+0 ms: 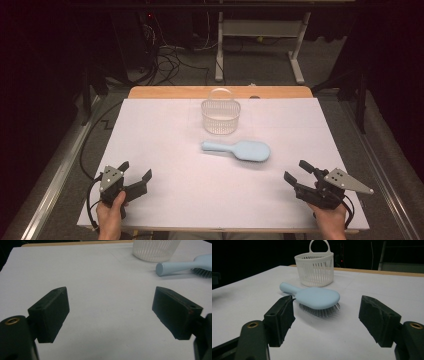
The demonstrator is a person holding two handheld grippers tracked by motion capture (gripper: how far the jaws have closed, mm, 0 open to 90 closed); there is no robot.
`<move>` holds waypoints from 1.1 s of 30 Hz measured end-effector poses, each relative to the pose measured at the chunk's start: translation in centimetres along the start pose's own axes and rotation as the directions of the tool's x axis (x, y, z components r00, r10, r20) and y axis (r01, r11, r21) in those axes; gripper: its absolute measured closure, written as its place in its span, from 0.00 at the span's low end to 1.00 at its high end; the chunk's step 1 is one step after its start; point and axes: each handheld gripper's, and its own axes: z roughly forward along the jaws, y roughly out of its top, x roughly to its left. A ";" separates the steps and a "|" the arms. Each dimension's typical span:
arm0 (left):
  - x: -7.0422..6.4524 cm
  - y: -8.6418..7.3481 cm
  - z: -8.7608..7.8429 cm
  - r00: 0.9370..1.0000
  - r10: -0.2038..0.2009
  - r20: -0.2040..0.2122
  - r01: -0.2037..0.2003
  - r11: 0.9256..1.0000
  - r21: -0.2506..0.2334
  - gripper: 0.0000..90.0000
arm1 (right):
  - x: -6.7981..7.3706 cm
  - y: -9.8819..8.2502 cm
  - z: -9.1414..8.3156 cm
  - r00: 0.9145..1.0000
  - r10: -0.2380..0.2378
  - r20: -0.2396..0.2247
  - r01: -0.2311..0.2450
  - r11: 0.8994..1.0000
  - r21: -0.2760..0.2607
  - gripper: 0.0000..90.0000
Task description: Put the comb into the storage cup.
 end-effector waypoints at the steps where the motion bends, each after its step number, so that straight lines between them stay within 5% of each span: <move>1: 0.0 0.0 0.0 1.000 0.001 0.001 -0.001 1.000 0.001 0.17 | 0.1 0.0 0.1 1.000 -0.001 -0.002 0.001 1.000 -0.001 0.32; 33: -0.1 0.0 0.1 1.000 0.004 0.007 -0.004 1.000 -0.002 0.17 | 1.8 0.6 2.7 0.997 -0.024 -0.068 0.025 1.000 0.011 0.32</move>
